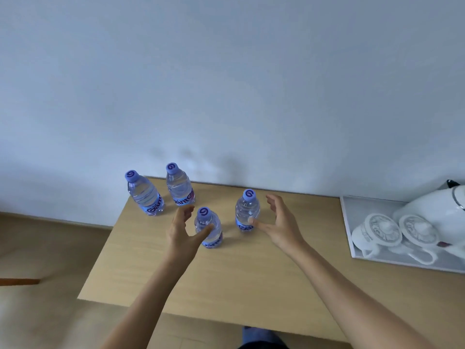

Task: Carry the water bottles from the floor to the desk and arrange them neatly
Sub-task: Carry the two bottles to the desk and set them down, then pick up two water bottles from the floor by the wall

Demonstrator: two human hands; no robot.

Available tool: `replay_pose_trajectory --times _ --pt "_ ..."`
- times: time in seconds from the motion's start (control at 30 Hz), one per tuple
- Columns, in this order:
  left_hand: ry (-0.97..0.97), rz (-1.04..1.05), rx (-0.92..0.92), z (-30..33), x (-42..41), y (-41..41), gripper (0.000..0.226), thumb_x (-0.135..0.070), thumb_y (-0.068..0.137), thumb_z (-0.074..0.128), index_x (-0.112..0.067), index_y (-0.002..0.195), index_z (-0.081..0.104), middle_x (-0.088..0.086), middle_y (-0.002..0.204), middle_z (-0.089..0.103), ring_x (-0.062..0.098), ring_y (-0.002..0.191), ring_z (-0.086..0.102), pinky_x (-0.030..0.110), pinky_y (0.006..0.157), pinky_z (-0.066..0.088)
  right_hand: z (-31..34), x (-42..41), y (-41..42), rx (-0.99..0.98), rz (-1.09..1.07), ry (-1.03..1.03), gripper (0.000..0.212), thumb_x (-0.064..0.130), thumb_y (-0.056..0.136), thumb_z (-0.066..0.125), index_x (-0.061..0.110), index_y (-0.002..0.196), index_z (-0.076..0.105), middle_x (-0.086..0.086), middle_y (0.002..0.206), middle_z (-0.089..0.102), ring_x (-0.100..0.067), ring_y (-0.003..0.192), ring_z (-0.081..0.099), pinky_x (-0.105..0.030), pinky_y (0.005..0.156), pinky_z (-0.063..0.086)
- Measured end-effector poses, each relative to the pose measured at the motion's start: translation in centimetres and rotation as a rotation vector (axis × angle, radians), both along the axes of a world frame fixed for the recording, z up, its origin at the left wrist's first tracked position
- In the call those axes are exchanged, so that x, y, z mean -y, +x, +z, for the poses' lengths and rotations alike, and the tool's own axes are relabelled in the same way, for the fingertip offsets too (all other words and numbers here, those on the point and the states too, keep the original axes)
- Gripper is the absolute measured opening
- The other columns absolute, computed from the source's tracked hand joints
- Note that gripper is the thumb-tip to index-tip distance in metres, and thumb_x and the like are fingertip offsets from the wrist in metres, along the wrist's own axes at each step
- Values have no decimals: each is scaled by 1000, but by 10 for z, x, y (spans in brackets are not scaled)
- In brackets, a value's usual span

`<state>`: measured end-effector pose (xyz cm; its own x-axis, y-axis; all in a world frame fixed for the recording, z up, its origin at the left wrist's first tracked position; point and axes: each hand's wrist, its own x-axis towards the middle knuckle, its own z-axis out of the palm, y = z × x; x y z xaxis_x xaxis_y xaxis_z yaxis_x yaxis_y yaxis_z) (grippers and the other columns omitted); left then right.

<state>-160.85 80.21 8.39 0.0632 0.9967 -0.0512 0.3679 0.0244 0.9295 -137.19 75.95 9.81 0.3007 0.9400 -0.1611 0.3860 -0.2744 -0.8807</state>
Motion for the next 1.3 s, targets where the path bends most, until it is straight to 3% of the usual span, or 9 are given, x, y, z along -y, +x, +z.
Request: replay_pose_trajectory --times 0.13,0.3,0.47,0.87,1.03,1.17,1.3 --pt "-4 -66 -7 -2 26 -11 57 -11 75 82 -30 117 48 -20 115 54 13 117 52 27 93 35 6 43 -10 -28 -103 41 74 28 79 82 20 141 42 3 143 48 -15 132 45 -25 101 36" --pt "-1 -249 -57 -2 67 -10 51 -15 78 81 -25 116 50 -4 121 57 18 116 54 30 95 37 10 115 -23 -60 -265 72 70 27 80 81 21 139 44 1 137 52 -11 121 50 -21 94 37" --pt "-19 -520 -108 8 110 20 43 -27 82 77 -25 117 51 -9 123 56 11 117 54 28 92 39 8 199 -23 -90 -453 38 67 30 82 80 22 138 44 2 130 53 -12 116 51 -23 94 39" --pt "21 -1136 -162 22 222 144 46 -35 82 76 -26 122 54 -13 118 58 5 112 55 20 84 41 4 387 8 -112 -980 37 64 33 81 80 27 135 46 4 125 55 -13 115 54 -23 86 44" --pt "39 -1354 -174 23 285 202 41 -35 82 75 -29 117 54 -24 113 58 4 110 57 10 80 40 4 462 24 -119 -1142 51 62 34 82 79 32 134 45 8 124 54 -8 112 55 -12 76 42" --pt "47 -1468 -184 26 349 254 54 -37 83 75 -21 129 53 -12 126 56 5 115 55 20 90 42 4 529 46 -107 -1251 30 67 34 81 80 26 138 45 5 126 56 -9 112 55 -22 87 46" --pt "24 -1536 -157 29 422 311 52 -34 84 74 -21 129 52 -14 124 54 5 116 54 17 87 40 4 599 84 -109 -1325 27 68 33 80 80 26 138 46 4 125 57 -10 111 56 -24 90 46"
